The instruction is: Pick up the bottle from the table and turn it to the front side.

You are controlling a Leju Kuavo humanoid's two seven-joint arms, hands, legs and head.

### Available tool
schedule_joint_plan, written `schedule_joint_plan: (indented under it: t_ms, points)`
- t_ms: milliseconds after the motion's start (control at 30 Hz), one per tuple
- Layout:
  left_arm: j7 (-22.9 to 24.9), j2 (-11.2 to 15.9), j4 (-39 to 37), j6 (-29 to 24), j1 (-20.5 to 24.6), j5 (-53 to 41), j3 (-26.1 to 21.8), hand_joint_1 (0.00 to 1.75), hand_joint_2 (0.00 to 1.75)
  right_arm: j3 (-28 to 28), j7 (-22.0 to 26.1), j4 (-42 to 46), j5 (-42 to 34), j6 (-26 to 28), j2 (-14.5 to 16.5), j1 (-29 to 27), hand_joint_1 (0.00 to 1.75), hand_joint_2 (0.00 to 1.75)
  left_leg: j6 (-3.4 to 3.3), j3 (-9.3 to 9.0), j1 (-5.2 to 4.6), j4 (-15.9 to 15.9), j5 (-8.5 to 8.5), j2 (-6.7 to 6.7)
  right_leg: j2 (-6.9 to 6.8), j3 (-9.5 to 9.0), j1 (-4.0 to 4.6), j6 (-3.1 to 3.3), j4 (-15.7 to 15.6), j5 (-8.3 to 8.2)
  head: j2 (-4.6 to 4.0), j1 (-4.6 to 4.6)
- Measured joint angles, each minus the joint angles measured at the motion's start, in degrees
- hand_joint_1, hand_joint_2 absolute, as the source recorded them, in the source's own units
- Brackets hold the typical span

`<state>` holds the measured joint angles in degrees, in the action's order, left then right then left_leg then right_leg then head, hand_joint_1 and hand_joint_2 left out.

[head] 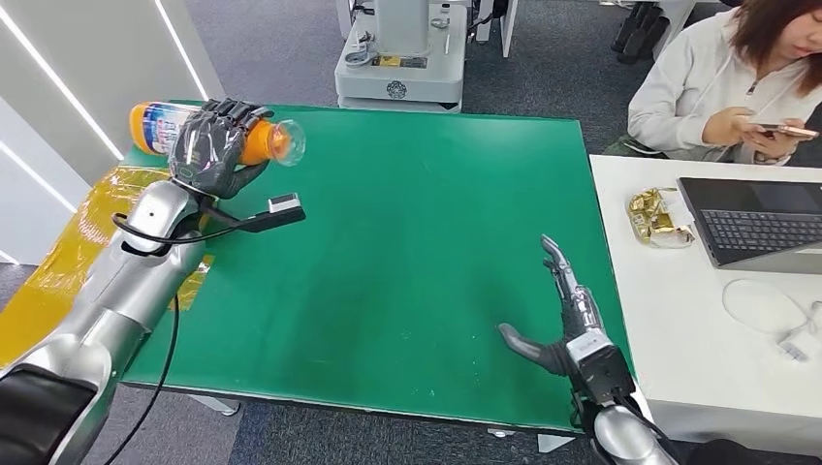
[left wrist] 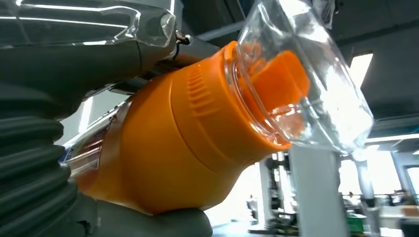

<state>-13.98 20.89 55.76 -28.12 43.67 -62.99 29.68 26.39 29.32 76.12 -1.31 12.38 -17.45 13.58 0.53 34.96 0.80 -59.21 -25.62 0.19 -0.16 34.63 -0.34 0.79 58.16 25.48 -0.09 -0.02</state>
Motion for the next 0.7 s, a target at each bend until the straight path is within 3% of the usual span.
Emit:
schedule_joint_plan:
  t_ms: [133, 267, 367, 567, 700]
  points:
    - [4.13, 5.23, 3.72, 1.27, -3.95, -4.36, -0.08, 1.75, 1.75, -2.55, 0.77, 3.15, -0.30, 0.92, -0.84, -3.33, 0.00, 1.75, 0.04, 0.01, 0.00, 0.01, -0.04, 0.04, 0.07, 0.03, 0.00, 0.00, 0.00, 0.03, 0.00, -0.01]
    - [5.06, 10.57, 8.16, 4.46, -8.54, -4.95, -2.06, 1.75, 1.75, -6.44, 0.96, 7.15, -0.17, 0.47, -0.91, -6.85, 0.00, 1.75, 0.08, 0.03, 0.02, 0.04, -0.09, 0.04, 0.08, 0.09, 0.00, 0.01, -0.01, 0.08, 0.00, -0.01]
    - [5.83, 13.04, 10.82, 7.29, -11.19, -5.06, -3.78, 1.75, 1.75, -8.91, 0.40, 9.86, 0.87, -0.34, -0.58, -8.83, 0.00, 1.75, 0.09, 0.03, 0.01, 0.05, -0.10, 0.01, 0.02, 0.06, 0.00, 0.00, -0.01, 0.09, 0.00, 0.00]
    - [7.42, 15.01, 15.69, 10.24, -21.27, -5.96, -9.44, 1.75, 1.75, -14.92, -2.20, 16.15, 5.39, -3.62, 2.42, -13.13, 0.00, 1.75, 0.12, 0.01, 0.02, 0.06, -0.13, 0.10, 0.12, 0.10, 0.00, 0.00, -0.03, 0.10, 0.00, 0.00]
    - [7.40, 15.06, 17.39, 10.83, -24.67, -6.50, -11.85, 1.75, 1.75, -17.15, -2.40, 18.15, 6.25, -4.22, 3.89, -14.02, 0.00, 1.75, 0.11, 0.04, 0.01, 0.06, -0.13, 0.05, 0.06, 0.08, 0.00, 0.00, -0.04, 0.10, 0.00, 0.01]
